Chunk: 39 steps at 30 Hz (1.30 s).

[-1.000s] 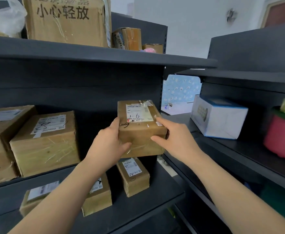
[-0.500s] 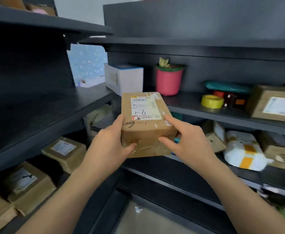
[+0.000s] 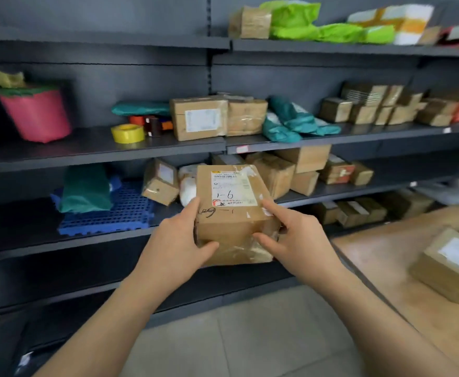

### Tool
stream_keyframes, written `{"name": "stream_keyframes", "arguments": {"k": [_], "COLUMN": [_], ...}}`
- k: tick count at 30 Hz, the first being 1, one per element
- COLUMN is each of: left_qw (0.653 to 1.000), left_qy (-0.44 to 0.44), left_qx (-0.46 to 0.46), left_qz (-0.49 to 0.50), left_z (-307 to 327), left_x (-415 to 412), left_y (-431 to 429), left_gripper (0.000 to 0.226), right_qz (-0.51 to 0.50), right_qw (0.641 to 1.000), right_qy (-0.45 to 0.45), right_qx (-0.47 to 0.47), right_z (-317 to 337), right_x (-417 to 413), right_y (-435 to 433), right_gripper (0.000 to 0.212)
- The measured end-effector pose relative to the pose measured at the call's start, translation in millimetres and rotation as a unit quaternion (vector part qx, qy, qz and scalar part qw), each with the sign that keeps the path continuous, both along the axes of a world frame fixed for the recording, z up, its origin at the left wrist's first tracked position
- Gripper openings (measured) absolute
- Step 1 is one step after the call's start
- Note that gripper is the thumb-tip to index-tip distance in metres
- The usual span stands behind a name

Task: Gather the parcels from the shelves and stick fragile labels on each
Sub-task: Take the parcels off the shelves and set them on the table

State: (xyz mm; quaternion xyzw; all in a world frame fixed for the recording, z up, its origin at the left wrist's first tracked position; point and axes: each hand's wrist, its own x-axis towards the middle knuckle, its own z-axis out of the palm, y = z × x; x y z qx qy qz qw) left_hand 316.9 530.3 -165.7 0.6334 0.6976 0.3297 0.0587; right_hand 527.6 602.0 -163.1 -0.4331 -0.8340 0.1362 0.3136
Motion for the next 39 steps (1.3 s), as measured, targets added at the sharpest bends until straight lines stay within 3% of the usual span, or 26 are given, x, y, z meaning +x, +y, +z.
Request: {"name": "stream_keyframes", "arguments": {"k": [12,17,21,26,32,39], "left_qw": [0.975,0.941,0.926,0.892,0.862,0.851], "left_qy": [-0.041,-0.083,-0.072,-0.068,-0.022,0.044], "left_qx": [-0.03,-0.049,-0.095,-0.141,-0.197,-0.214], "left_qz": [-0.217,-0.325,-0.359,-0.424,-0.467,-0.478], "left_z": [-41,-51,-65,-85,-111,-157], "left_x": [280,373,441,516,589,636], "left_y": [120,159,193,234,279,306], "left_gripper": [0.076,0.076,0.088,0.064,0.084,0.07], "right_qz": [-0.24,-0.329,-0.398,-0.466,-0.521,-0.545], "right_qw": [0.968,0.94,0.913,0.878,0.842,0.812], "right_qy": [-0.054,-0.073,-0.069,-0.068,-0.042,0.004], "right_qx": [-0.041,-0.052,-0.061,-0.08,-0.135,-0.208], "right_z": [-22,-29,-42,-61,-94,-152], "right_x": [289,373,426,485,535,571], "right_y": [16,17,22,37,63,86], "right_gripper": [0.066,0.066,0.065,0.062,0.059,0.057]}}
